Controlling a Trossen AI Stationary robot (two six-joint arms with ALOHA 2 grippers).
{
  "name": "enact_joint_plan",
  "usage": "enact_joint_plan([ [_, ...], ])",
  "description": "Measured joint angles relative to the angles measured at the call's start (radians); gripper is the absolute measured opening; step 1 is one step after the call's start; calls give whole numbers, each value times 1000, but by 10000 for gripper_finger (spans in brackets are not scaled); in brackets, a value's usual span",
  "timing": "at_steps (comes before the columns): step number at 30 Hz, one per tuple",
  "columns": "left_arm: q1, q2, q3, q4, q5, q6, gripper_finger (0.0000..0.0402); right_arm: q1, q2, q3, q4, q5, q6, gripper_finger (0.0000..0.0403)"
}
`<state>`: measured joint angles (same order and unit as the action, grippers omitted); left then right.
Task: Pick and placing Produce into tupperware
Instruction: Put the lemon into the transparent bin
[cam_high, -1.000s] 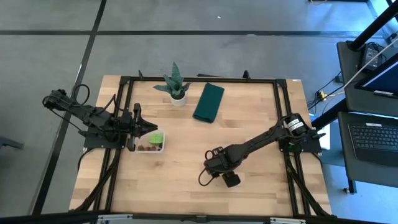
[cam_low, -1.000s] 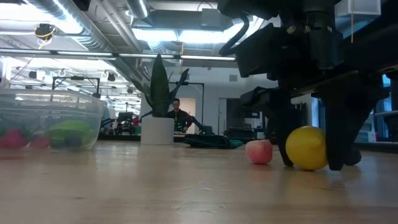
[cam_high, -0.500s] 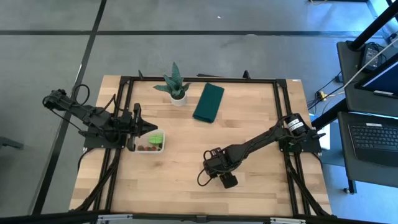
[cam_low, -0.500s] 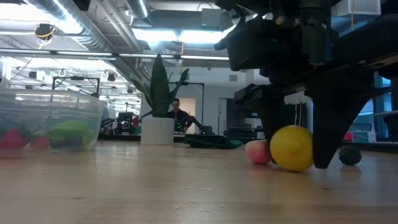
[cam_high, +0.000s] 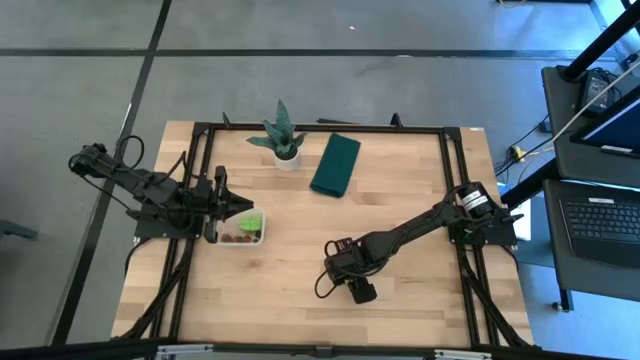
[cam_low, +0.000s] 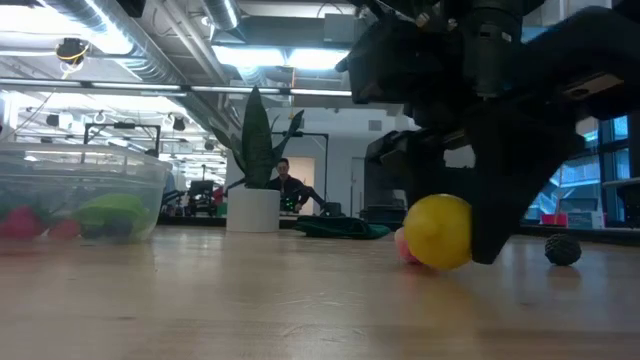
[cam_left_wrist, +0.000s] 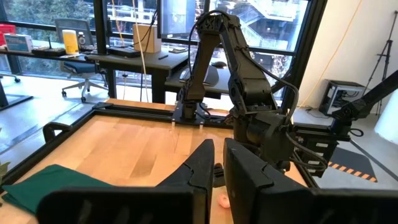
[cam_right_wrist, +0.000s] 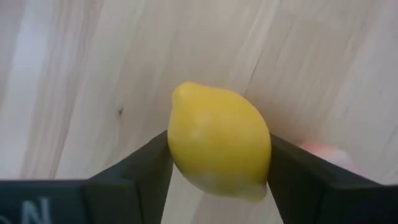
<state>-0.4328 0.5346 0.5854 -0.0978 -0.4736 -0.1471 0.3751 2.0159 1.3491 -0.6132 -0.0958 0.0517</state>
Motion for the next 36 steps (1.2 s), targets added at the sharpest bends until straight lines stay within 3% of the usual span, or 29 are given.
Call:
enact_joint_plan([
  [17, 0, 0, 0, 0, 0, -1, 3, -25, 0, 0, 140, 0, 66, 206],
  [29, 0, 0, 0, 0, 0, -3, 26, -160, 1, 74, 357, 0, 79, 188],
  [36, 0, 0, 0, 0, 0, -2, 17, -227, 1, 132, 549, 21, 74, 182],
])
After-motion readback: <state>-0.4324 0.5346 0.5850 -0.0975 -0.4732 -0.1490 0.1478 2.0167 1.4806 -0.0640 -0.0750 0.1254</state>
